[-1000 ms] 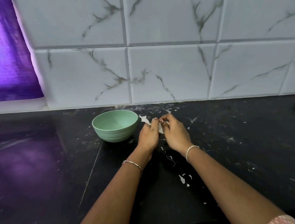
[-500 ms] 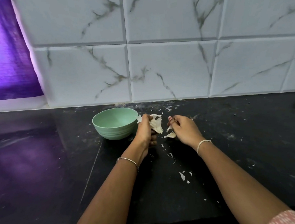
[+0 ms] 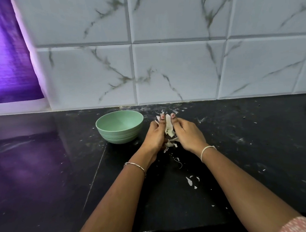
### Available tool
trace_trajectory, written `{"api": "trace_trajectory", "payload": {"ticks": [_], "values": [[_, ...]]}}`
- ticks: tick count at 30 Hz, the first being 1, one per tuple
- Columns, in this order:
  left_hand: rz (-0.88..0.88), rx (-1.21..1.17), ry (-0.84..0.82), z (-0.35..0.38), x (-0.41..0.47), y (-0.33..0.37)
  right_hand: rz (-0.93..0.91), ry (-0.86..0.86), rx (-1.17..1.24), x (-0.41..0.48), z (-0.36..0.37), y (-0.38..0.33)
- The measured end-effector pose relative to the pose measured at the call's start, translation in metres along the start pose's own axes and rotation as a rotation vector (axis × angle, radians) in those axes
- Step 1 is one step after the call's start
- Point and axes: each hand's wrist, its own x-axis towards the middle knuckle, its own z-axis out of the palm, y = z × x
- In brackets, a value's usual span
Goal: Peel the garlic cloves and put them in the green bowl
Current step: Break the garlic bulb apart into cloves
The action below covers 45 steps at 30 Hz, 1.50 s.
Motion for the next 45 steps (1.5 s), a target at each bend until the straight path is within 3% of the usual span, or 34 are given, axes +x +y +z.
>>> {"api": "trace_trajectory", "payload": {"ticks": [6,13,27,40,45], "values": [[0.156,0.247,0.106,0.003,0.001,-0.002,0.018,-0.022,0.086,-0.002,0.011,-0.010],[0.136,0.236,0.170,0.004,0.007,-0.009,-0.016,0.131,0.097,0.000,0.012,-0.007],[-0.079,-0.288,0.050,-0.006,0.004,0.004,-0.116,0.167,0.400,0.007,0.006,-0.001],[-0.105,-0.327,0.001,-0.012,0.000,0.005,-0.035,0.092,0.501,0.009,0.003,0.007],[-0.115,-0.337,0.015,-0.016,0.002,0.005,0.013,0.032,0.695,0.007,-0.001,0.005]]}}
